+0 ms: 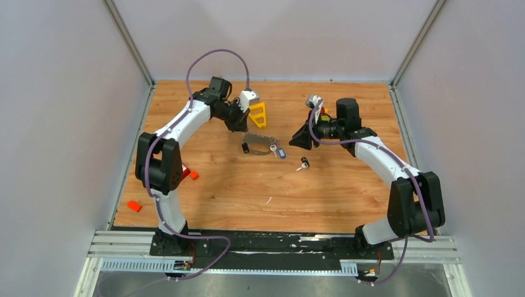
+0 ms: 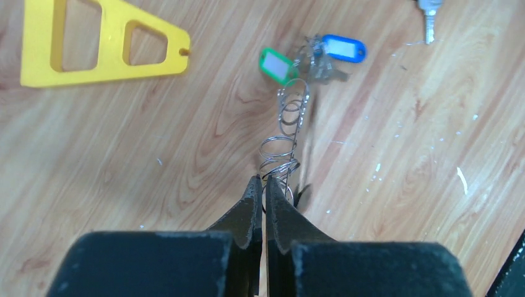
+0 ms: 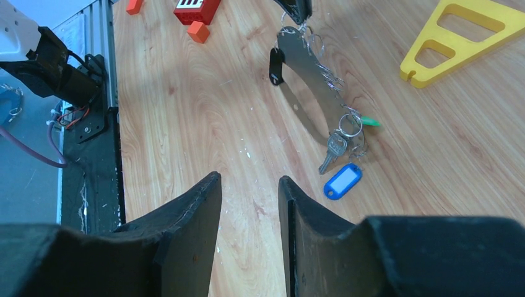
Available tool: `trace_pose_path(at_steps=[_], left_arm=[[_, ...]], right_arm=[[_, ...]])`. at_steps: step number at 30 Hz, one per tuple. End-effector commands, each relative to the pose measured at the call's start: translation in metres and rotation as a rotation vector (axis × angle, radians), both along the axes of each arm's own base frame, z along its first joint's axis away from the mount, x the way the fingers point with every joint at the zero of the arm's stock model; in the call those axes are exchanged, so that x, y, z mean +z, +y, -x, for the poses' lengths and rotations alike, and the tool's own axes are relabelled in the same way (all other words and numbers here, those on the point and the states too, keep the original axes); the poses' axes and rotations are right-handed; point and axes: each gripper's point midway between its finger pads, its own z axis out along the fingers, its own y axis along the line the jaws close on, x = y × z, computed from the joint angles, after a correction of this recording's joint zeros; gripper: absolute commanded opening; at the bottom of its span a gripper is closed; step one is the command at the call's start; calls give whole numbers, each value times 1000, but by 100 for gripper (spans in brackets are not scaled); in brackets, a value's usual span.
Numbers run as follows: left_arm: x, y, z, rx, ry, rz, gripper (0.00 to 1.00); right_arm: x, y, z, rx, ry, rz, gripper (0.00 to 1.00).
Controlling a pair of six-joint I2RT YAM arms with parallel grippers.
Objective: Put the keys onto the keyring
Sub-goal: Adjust the keyring.
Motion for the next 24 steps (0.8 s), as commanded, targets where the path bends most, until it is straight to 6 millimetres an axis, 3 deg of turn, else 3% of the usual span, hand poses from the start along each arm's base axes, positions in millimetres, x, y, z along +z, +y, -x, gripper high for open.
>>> trace_pose_path(at_steps=[1,8,13,24], left_arm=[[48,-12,14,-119,-149,102,0],[87,-35,53,-93,-164,274,0],[115,-46,73,-10,-181,361,0],[145,-64,112,-76,-240,427,0]], right_arm=[[33,7,4,46,-73,-64,39],[62,31,26,103,-193,-87,40],[77,50,28,114,-238,-86,42],[71,73,45,204,-213,-88,44]])
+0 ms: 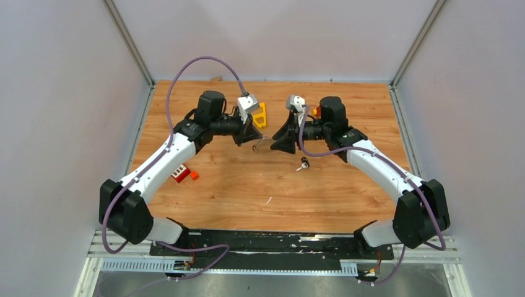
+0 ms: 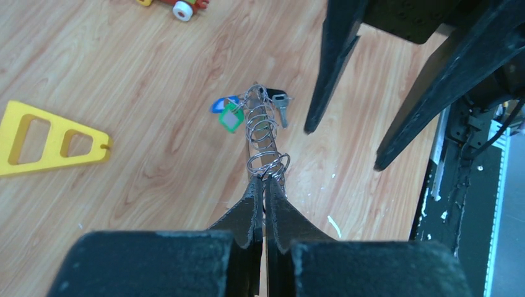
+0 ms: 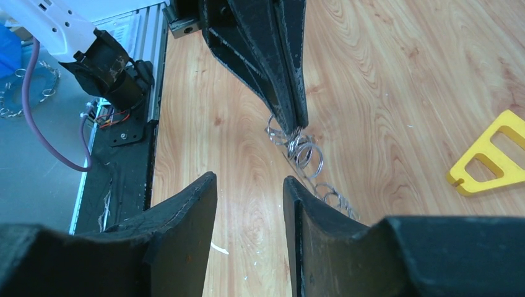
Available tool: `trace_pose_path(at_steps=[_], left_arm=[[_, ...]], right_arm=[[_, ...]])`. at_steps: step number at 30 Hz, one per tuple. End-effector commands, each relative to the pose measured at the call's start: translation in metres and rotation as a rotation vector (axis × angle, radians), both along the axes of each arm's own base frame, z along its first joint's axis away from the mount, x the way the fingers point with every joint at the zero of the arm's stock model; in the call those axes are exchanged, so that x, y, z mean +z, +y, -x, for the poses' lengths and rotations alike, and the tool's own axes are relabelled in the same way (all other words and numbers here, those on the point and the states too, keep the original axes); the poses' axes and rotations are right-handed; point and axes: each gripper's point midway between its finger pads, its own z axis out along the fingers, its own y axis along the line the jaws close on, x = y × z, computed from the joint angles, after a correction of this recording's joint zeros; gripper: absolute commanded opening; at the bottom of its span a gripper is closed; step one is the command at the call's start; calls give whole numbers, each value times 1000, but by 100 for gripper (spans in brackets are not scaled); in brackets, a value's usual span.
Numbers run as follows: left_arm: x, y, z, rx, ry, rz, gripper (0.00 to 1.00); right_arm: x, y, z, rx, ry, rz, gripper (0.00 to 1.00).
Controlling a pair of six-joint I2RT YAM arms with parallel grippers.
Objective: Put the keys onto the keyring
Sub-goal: Adjust the keyring.
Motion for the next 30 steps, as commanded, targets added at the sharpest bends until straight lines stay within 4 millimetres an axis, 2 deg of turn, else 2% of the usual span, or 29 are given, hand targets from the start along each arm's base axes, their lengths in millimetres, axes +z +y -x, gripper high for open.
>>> trace_pose_path(at_steps=[1,6,10,16,27,30], left_arm=[[30,-11,13,-25,-71,79,0],[30,-16,22,-42,-68,80,0],[29,-19,28,-49,-70,81,0],[26,-22,30,-46,-66,79,0],[30,-21,32,-43,-78,89,0],[28,-20,31,-40,-78,85,0]], right_arm=[[15,8,0,17,-50,-22,44],[13,9,-1,0,-56,-14,44],[10,12,1,3,-51,-10,40],[4,15,-1,-11,-44,6,22],[-8,15,-6,-36,-32,33,22],[-7,15,-4,-28,-31,29,13]])
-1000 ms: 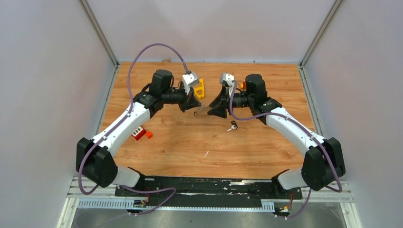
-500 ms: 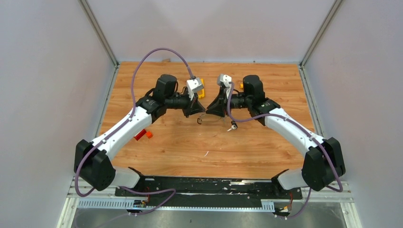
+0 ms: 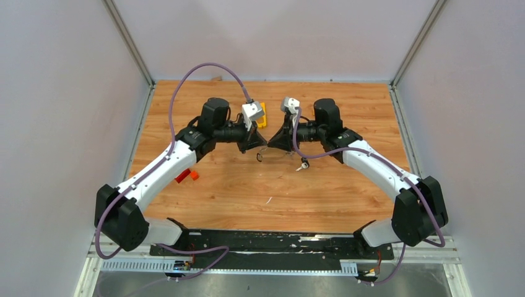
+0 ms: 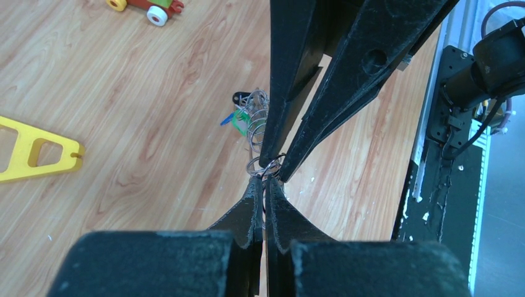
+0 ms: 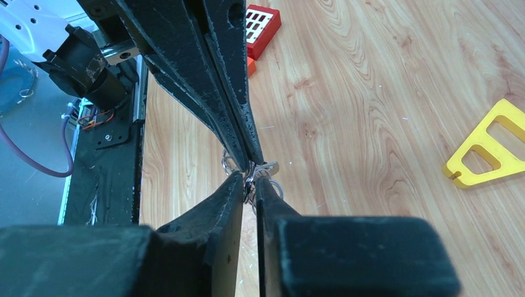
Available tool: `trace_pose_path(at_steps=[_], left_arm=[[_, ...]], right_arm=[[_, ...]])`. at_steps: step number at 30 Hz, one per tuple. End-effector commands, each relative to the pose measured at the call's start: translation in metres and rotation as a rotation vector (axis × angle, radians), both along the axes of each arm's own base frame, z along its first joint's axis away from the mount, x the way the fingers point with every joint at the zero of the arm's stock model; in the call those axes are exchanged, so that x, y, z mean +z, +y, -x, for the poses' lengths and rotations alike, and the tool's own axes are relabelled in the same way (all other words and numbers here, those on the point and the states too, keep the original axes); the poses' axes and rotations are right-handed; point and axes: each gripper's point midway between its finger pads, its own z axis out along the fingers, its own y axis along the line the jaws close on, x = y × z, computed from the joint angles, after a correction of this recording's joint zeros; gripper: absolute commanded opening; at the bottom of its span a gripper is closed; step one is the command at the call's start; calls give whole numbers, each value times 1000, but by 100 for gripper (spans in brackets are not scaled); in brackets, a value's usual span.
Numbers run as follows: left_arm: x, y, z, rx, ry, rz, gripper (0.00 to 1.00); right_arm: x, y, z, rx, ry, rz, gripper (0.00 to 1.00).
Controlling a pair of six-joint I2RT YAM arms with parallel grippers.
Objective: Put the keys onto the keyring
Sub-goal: Adjust the keyring.
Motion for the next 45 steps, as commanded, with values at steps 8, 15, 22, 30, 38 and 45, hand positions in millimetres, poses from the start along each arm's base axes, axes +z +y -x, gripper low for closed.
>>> trace_pose_path(at_steps=[8,15,22,30,38,45], left_arm=[[16,0,1,-3,-79,41,3],[16,1,5,-32,-92,32,45],[25,-1,16,-103,-122,56,63],[31,-1,36,-359,-430,58,56],[10,0,39,-473,-531,14,45],[5,0,47,-520,-548,28,44]], right_arm=[[15,-4,0,-16,-102,-15,0],[23,-11,4,-18,-154,-12,0],[23,-14,14,41,-196,-14,0],[21,-17,30,135,-265,-29,0],[19,-19,60,322,-323,-56,0],[16,-19,74,405,-285,-75,0]])
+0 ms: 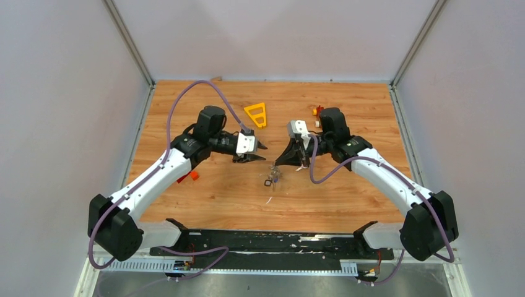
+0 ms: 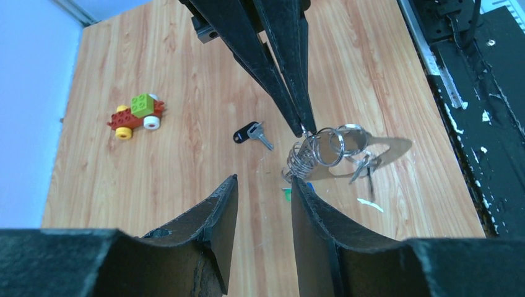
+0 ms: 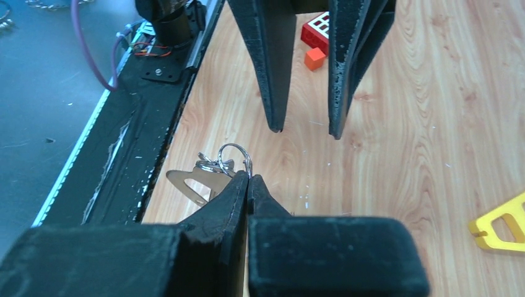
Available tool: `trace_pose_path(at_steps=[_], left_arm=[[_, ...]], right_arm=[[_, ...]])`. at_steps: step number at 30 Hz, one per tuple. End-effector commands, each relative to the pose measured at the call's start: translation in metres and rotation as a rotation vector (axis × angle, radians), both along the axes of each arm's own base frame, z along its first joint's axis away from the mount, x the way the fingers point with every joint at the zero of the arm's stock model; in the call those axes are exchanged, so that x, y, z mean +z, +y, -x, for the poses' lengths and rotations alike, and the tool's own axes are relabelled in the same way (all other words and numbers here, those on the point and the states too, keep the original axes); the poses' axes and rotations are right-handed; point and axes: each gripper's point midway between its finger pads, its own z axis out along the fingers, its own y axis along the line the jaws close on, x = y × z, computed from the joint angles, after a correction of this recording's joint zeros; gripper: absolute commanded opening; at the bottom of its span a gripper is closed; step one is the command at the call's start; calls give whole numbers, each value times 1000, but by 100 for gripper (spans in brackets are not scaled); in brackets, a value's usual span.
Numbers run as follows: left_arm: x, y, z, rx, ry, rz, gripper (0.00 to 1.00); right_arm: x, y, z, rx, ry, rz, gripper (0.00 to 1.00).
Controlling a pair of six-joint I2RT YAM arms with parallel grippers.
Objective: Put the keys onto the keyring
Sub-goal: Adjust the keyring.
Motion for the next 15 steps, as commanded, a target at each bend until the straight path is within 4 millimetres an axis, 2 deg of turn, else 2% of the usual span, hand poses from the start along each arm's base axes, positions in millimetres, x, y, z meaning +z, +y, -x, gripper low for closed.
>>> trace_pose_path(at_steps=[1,8,12,15], left_arm=[[2,-4,5,-58,-39,30,44],[1,-12,18,-122,23,91,40],[3,-18,11,-69,39,134,32],[3,-21,7,-40,58,144,31]], right_arm=[[21,2,12,102,-57,-62,0],[22,4,1,28,-49,-61,0],[25,5,-4,-6,-38,-67,0],[27,6,-5,-18,-29,-71,0]])
